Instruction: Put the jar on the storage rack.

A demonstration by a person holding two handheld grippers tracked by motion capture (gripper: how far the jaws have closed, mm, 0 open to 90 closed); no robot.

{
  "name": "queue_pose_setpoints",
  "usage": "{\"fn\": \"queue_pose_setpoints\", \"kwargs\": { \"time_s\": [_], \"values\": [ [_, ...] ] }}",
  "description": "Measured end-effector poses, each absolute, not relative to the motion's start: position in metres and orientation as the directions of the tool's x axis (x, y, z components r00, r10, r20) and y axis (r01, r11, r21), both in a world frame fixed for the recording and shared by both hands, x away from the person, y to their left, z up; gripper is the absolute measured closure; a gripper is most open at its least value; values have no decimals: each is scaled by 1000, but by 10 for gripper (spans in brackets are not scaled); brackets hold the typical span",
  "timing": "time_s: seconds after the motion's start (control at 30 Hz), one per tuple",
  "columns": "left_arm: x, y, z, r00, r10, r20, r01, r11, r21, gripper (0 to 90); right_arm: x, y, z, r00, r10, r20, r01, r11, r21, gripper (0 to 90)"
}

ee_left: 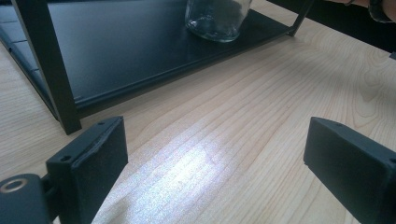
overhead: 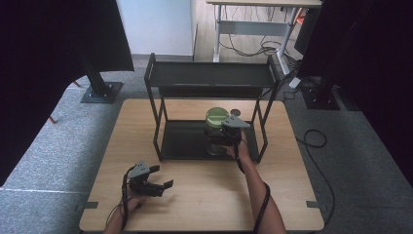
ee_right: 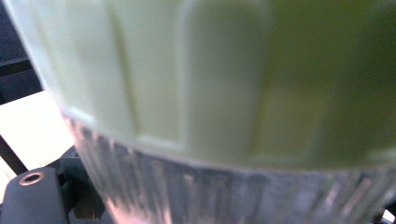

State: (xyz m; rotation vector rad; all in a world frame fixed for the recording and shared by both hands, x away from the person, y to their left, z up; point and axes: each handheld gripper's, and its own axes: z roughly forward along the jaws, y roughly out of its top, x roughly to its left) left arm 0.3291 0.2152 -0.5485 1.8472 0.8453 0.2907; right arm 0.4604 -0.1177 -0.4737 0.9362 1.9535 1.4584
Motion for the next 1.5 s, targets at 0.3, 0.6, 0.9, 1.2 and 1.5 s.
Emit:
{"fn": "queue_pose_setpoints", "kwargs": {
  "time_s": [0.3,0.6,0.9,1.2,1.5],
  "values": [
    [329,215,-549,722,668,-178,417,-216,883,60,458,-121,-472,-647,761,35,247,167,954,27],
    [329,215,-549,722,669,-177,417,-217,882,60,452,-126,-470,-650,759,32,241,167,956,19],
    [329,215,-549,720,671,-175,418,-218,882,60,444,-136,-466,-645,763,27,230,161,960,20],
    [329,214,-549,719,673,-174,419,-219,881,60,434,-148,-462,-653,756,50,230,135,964,23],
    [329,214,-549,717,676,-171,418,-222,881,60,416,-160,-460,-661,749,45,208,125,970,26]
  ]
}}
